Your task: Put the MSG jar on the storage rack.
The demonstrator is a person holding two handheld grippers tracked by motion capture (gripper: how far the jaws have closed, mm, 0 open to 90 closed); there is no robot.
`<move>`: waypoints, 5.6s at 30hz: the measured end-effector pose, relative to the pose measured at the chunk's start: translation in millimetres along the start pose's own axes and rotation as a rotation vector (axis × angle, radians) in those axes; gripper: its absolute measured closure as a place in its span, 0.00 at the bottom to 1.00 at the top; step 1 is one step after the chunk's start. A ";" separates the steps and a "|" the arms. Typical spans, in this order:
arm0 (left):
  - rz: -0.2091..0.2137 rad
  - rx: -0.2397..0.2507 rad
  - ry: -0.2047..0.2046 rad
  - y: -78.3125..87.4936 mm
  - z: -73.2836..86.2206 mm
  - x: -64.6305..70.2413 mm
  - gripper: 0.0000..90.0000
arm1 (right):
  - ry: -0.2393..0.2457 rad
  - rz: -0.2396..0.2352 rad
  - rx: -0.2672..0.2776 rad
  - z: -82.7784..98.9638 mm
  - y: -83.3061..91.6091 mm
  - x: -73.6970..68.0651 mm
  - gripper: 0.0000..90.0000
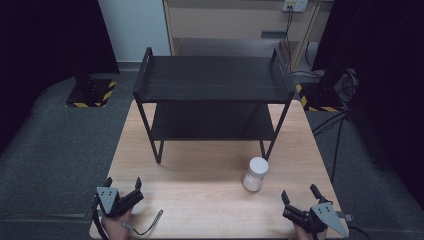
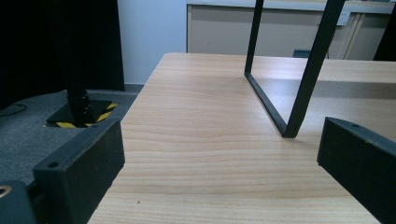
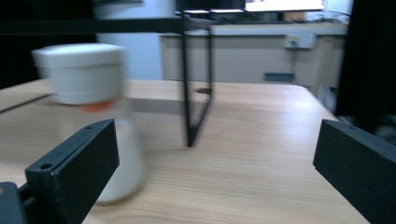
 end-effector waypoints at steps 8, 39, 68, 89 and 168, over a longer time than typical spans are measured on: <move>0.003 -0.005 0.000 -0.2 -0.5 -0.3 0.00 | 0.043 -0.111 0.029 -8.7 -11.0 -27.4 0.01; 0.008 -0.001 -0.005 -0.8 -0.3 -1.3 0.00 | 0.031 -0.202 -0.027 -37.6 -79.0 -43.6 0.37; 0.019 0.014 0.023 0.3 1.6 -4.7 0.00 | 0.062 -0.223 0.051 -191.8 -50.1 -74.0 0.37; 0.024 0.023 0.045 0.0 2.5 -7.0 0.00 | 0.007 -0.084 0.025 -215.6 -137.1 -92.0 0.37; 0.008 -0.018 -0.011 -3.0 -2.5 -0.1 0.01 | 0.022 0.215 -0.088 6.7 -36.7 30.1 0.01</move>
Point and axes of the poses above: each handheld gripper's, and its own axes: y roughly backward along the jaws, z roughly out of its underside, x roughly to its right, the point moved 3 cm from there along -y, roughly forward along the jaws, and after that the axes turned 11 degrees about -x, right-handed, at the moved point
